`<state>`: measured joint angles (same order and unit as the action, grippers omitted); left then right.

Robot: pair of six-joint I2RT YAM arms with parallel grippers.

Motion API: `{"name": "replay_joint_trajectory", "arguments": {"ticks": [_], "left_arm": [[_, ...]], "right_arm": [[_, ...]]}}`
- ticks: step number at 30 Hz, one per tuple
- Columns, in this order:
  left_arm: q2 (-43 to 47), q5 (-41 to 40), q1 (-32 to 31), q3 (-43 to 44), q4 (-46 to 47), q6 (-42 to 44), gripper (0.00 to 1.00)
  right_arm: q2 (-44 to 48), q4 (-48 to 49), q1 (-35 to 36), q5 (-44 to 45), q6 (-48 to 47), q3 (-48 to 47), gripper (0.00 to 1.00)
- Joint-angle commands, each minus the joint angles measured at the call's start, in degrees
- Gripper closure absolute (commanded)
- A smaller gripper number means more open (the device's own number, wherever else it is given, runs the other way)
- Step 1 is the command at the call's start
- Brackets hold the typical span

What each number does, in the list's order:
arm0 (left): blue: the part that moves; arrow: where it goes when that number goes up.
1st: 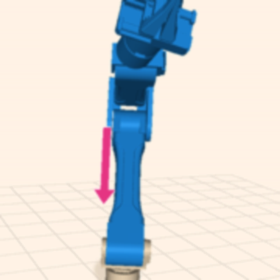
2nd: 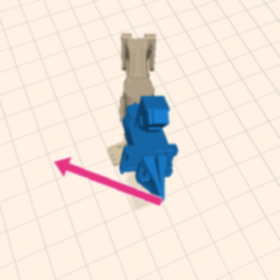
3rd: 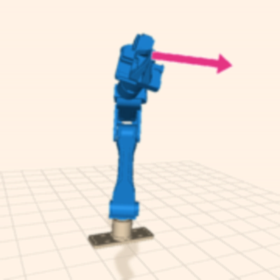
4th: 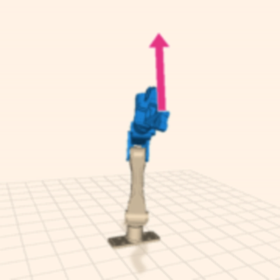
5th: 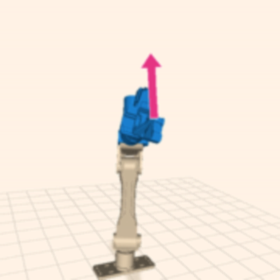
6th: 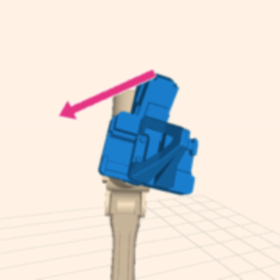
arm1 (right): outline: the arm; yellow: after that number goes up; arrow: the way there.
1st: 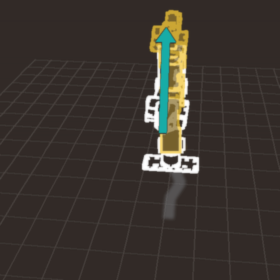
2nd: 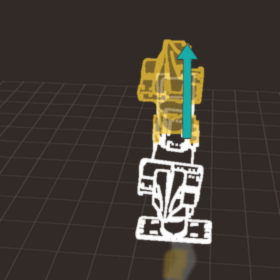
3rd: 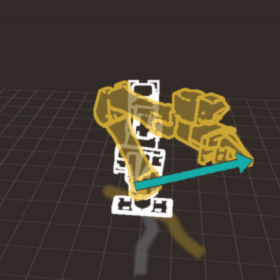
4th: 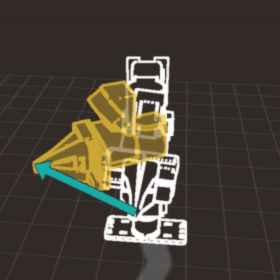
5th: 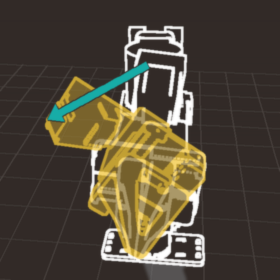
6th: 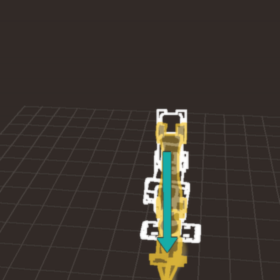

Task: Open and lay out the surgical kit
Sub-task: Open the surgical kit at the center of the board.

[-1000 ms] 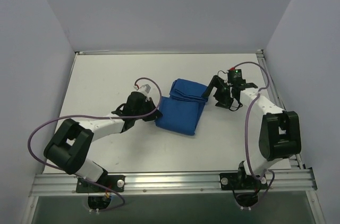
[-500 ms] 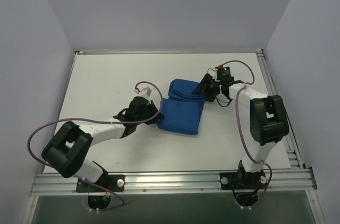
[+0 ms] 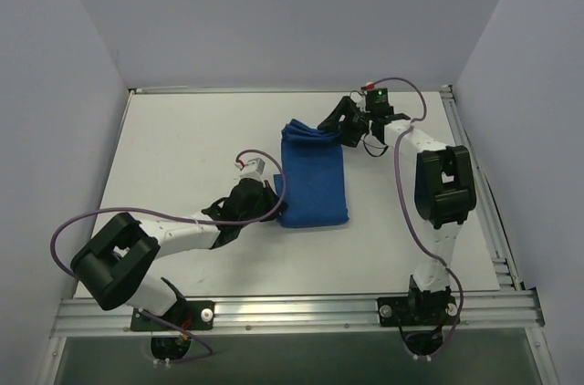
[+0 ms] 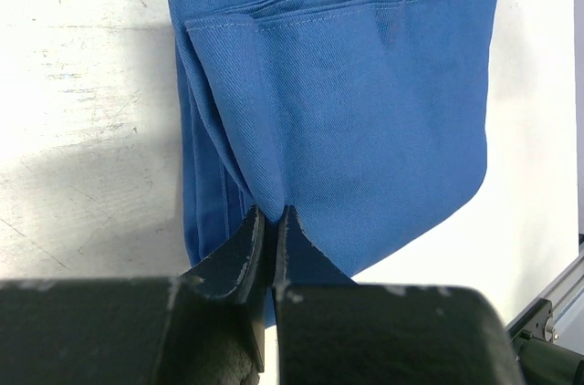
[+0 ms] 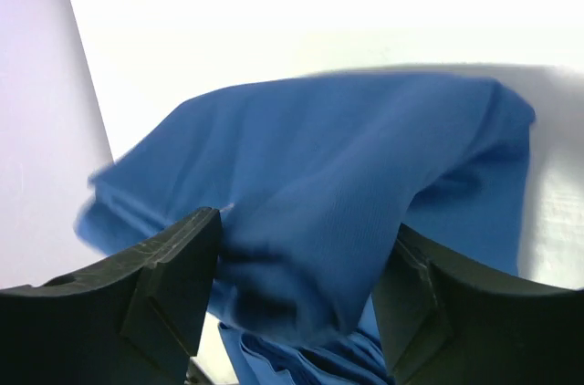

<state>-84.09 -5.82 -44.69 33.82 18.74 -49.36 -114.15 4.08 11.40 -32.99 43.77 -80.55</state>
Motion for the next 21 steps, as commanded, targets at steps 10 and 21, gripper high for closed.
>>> {"name": "replay_joint_trajectory", "arguments": {"ticks": [10, 21], "left_arm": [[3.1, -1.7, -0.8, 0.2, -1.0, 1.2, 0.98], [5.2, 2.0, -1.9, 3.9, -3.5, 6.2, 0.84]], "right_arm": [[-8.2, 1.5, 0.3, -1.2, -5.0, -13.0, 0.20], [-8.5, -9.7, -0.3, 3.9, -17.0, -27.7, 0.02]]}}
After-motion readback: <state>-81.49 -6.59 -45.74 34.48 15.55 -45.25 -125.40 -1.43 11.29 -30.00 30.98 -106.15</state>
